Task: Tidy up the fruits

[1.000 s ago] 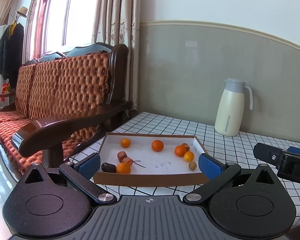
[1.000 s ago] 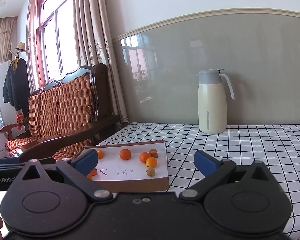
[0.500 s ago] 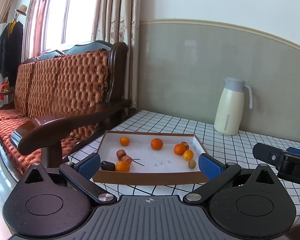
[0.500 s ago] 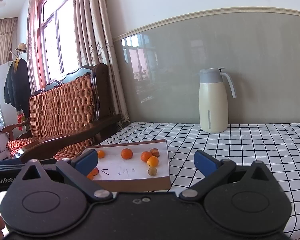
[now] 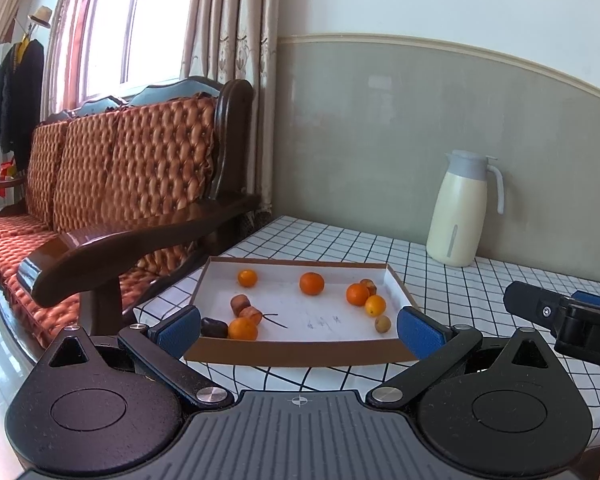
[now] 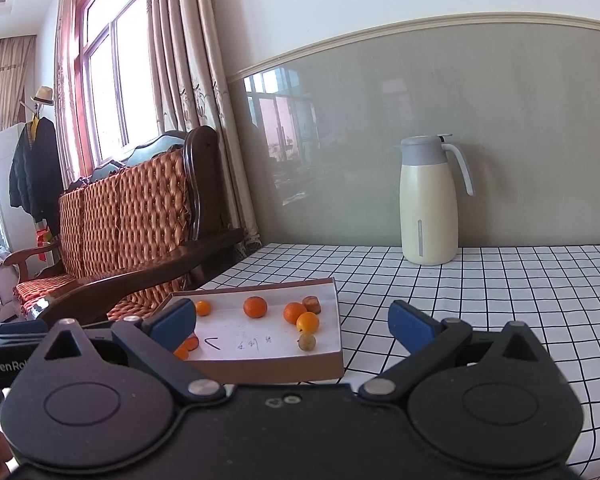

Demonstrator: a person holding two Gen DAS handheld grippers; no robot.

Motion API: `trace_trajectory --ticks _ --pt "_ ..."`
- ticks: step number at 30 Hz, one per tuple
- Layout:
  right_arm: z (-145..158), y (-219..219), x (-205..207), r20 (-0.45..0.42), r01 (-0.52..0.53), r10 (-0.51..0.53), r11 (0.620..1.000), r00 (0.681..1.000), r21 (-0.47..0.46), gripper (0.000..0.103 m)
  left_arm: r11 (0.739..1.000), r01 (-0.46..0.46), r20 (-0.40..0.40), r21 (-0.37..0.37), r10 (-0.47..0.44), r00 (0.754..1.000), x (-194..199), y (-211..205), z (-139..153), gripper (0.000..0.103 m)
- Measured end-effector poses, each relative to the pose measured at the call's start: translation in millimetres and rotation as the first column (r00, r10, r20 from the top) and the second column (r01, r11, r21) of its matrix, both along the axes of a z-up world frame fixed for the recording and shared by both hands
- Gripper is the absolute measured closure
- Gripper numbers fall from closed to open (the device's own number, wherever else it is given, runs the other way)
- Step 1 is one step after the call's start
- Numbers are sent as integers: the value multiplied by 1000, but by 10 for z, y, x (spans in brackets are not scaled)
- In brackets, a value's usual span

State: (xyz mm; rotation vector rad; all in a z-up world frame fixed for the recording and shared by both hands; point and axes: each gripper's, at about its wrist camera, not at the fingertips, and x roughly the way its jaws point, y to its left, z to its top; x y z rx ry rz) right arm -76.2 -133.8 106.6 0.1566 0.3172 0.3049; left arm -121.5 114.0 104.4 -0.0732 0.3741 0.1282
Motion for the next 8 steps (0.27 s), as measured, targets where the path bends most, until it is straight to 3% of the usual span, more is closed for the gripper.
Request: trace_trajectory --ticks 8 --pt "-38 31 14 -9 -5 5 1000 1000 -1 6 1000 27 25 -14 -27 999 -5 0 -53 0"
